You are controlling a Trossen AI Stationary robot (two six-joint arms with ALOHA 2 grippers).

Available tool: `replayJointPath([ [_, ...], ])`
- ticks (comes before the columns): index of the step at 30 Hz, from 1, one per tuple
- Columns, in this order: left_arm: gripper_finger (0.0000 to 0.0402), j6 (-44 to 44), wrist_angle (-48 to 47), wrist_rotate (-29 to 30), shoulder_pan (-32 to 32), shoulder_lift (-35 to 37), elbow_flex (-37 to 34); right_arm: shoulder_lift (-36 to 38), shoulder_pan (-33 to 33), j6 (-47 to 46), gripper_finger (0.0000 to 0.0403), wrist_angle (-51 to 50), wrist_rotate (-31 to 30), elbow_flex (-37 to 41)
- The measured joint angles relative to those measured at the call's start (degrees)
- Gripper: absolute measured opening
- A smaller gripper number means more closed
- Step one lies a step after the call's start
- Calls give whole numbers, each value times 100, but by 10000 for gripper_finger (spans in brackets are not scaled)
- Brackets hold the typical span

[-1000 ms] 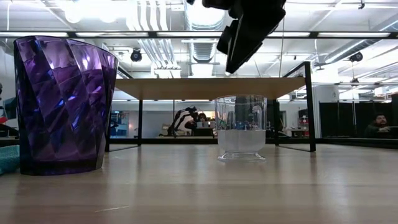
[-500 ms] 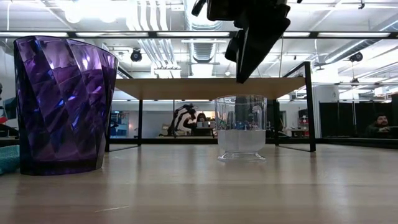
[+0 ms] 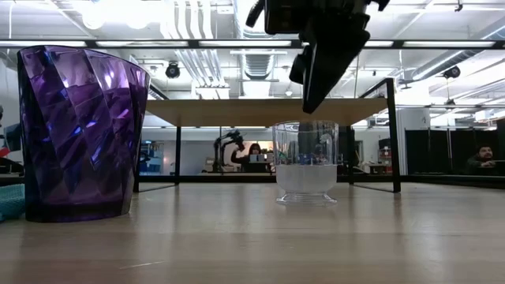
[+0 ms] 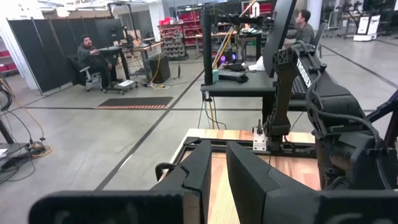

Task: Stack small to large cups/mugs on shelf
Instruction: Put the transparent mug on the shelf

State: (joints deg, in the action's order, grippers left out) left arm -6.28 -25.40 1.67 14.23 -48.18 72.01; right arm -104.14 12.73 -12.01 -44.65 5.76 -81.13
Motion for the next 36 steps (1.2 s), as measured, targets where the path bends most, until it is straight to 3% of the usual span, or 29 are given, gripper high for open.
replayJointPath([
  [29,36,-9,91,0,1,70,17,-4,0,-256,107,1071,13,672],
  [36,36,-10,87,2,1,61,11,-4,0,-287,41,1062,13,718],
])
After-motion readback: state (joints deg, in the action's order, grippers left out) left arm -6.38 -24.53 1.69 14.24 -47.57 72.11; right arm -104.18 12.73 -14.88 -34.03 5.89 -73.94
